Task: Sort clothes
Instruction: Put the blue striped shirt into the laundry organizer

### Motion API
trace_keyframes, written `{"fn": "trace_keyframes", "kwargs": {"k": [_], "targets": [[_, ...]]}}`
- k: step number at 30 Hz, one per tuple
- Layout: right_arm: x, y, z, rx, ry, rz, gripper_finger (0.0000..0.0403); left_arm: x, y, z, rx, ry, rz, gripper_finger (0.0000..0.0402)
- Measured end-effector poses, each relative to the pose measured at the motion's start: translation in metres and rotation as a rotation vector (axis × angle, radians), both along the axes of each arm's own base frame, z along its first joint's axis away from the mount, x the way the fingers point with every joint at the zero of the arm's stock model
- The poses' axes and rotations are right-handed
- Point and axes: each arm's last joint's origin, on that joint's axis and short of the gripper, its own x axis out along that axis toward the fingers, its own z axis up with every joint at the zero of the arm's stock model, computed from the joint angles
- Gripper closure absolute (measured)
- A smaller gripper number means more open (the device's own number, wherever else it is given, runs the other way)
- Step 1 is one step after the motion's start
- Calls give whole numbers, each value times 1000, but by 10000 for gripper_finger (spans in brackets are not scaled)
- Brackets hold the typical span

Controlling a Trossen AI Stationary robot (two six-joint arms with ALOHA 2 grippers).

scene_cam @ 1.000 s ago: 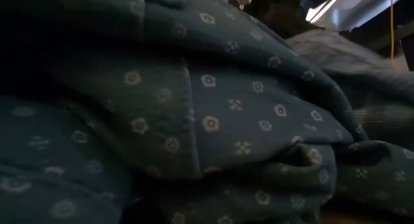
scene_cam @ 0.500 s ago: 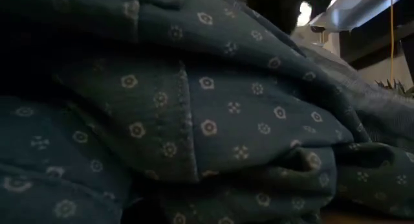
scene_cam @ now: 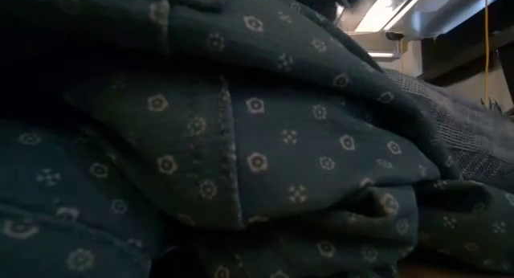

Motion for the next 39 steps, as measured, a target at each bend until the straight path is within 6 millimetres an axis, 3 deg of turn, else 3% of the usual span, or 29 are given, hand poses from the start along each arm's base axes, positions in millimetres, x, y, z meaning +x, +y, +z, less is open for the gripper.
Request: {"fn": "trace_keyframes", "kwargs": {"k": [8,16,20,22,25,30,35,39], "targets": [[3,-26,97,-159,-385,-18,388,0,0,0,3,-1,1,231],[-10,-103,189,-339,-985,-70,386,0,0,0,3,-1,1,231],[-19,-138,204,-264,-1220,-64,386,0,0,0,10,2,3,231],[-17,-153,199,-202,-1183,-89,385,0,0,0,11,3,3,231],[2,-173,174,-144,-972,-128,383,0,0,0,12,3,4,231],[44,-199,102,3,-546,-215,376,0,0,0,13,3,4,231],[71,-210,42,78,-239,-264,339,0,0,0,14,2,4,231],[74,-206,29,92,-147,-267,288,0,0,0,13,4,4,231]]}}
